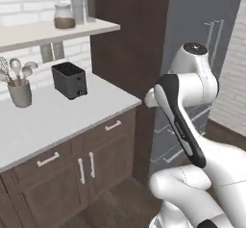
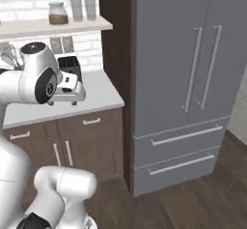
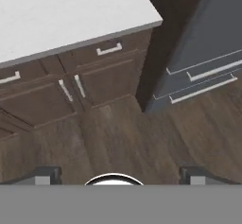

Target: Navigate to the electric kettle.

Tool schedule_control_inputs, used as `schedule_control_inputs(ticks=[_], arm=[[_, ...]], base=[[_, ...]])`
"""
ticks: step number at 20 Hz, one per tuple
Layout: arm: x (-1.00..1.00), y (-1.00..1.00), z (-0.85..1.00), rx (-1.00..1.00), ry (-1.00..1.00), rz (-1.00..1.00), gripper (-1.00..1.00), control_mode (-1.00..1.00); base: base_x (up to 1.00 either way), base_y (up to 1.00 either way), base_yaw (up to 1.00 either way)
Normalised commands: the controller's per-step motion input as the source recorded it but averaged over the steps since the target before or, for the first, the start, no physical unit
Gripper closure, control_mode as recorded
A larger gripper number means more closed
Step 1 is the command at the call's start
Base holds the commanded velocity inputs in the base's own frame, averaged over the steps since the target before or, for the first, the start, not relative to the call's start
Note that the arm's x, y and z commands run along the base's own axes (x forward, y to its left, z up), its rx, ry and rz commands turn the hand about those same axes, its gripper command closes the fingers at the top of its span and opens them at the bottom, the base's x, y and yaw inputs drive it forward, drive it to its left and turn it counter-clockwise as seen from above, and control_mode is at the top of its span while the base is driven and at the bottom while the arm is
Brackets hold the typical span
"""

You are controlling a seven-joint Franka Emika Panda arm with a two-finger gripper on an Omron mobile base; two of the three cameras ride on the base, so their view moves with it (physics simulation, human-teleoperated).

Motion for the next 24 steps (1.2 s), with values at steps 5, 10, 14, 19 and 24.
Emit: schedule_control_inputs(ticks=[5, 10, 14, 19, 24], arm=[[0.00, 0.00, 0.00, 0.00, 0.00, 0.00, -1.00, 1.00], [0.00, 0.00, 0.00, 0.00, 0.00, 0.00, -1.00, 1.00], [0.00, 0.00, 0.00, 0.00, 0.00, 0.00, -1.00, 1.00], [0.00, 0.00, 0.00, 0.00, 0.00, 0.00, -1.00, 1.00], [0.00, 0.00, 0.00, 0.00, 0.00, 0.00, -1.00, 1.00]], base=[[-0.38, 0.11, -0.98], [-0.33, 0.08, -0.99], [-0.32, 0.09, -0.99], [-0.32, 0.09, -0.99], [-0.42, 0.13, -0.97]])
